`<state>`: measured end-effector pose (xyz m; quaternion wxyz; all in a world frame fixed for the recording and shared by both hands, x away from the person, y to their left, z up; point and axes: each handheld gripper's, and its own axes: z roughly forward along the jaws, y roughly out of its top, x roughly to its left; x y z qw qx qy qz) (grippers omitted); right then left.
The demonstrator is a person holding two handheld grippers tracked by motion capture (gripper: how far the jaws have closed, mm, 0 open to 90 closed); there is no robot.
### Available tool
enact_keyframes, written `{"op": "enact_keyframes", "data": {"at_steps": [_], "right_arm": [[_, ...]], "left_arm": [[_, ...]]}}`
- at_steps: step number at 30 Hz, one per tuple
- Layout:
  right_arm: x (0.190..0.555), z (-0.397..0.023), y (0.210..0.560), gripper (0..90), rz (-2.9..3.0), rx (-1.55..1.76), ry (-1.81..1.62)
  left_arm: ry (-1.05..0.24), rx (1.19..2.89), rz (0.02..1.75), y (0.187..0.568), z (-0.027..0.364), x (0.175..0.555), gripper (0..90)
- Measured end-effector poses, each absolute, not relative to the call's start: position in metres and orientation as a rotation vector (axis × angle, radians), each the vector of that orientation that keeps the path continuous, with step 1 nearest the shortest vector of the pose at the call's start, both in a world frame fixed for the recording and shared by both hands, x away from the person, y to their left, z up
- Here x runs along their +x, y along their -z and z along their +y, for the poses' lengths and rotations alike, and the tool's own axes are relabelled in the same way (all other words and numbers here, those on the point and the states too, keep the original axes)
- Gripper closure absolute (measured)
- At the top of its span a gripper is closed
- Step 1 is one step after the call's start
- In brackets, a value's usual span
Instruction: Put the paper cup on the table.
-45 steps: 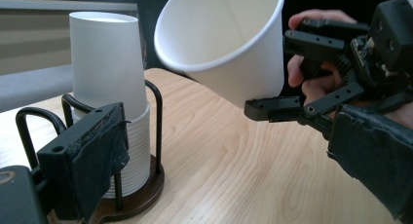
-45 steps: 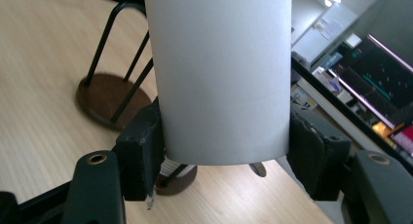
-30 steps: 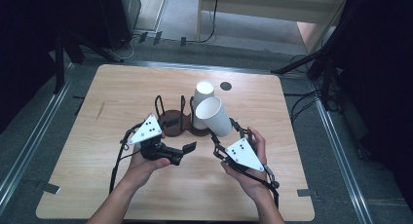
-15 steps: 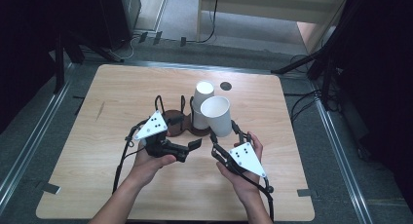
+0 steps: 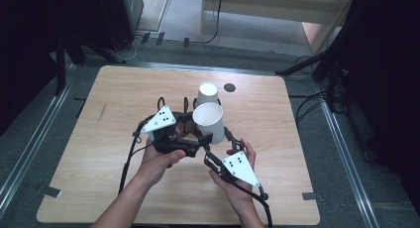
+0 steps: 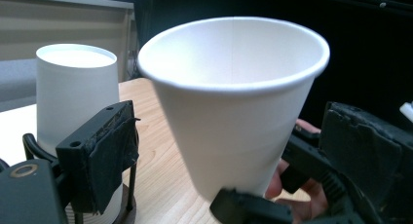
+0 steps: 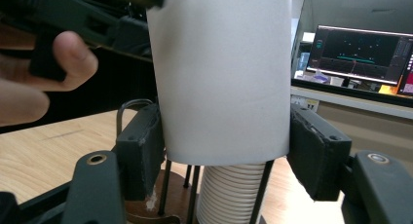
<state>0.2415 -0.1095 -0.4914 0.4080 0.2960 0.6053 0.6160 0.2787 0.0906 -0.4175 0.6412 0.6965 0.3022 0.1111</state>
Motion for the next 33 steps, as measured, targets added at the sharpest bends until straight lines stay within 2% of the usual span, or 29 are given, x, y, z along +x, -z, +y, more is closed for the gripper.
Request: {"op": "enact_keyframes", "data": {"at_steps": [2,5,7,14,18,20,27,33], "right_arm": [[0.24,-0.107,0.493,35.1,1.525,0.743,-1.557],[0.238,-0.103,0.493,35.1,1.519,0.722,-1.561],[0.237,-0.1,0.494,35.0,1.523,0.721,-1.564],[0.239,-0.099,0.492,32.8,1.57,0.738,-1.55],[0.239,-0.094,0.487,21.5,1.598,0.729,-1.513],[0.239,-0.091,0.484,19.8,1.605,0.726,-1.489],[0.242,-0.092,0.477,20.2,1.61,0.775,-1.488],[0.243,-0.093,0.476,28.5,1.617,0.758,-1.502]], "left_arm": [[-0.239,1.586,0.703,0.416,0.09,0.28,13.2],[-0.229,1.58,0.711,0.415,0.09,0.281,15.6],[-0.229,1.58,0.707,0.414,0.091,0.281,22.2],[-0.278,1.618,0.707,0.414,0.091,0.279,28.1],[-0.333,1.688,0.714,0.417,0.085,0.278,28.7],[-0.342,1.707,0.708,0.419,0.082,0.277,28.5],[-0.359,1.747,0.675,0.421,0.078,0.275,28.2],[-0.342,1.745,0.662,0.421,0.079,0.275,23.9]]}}
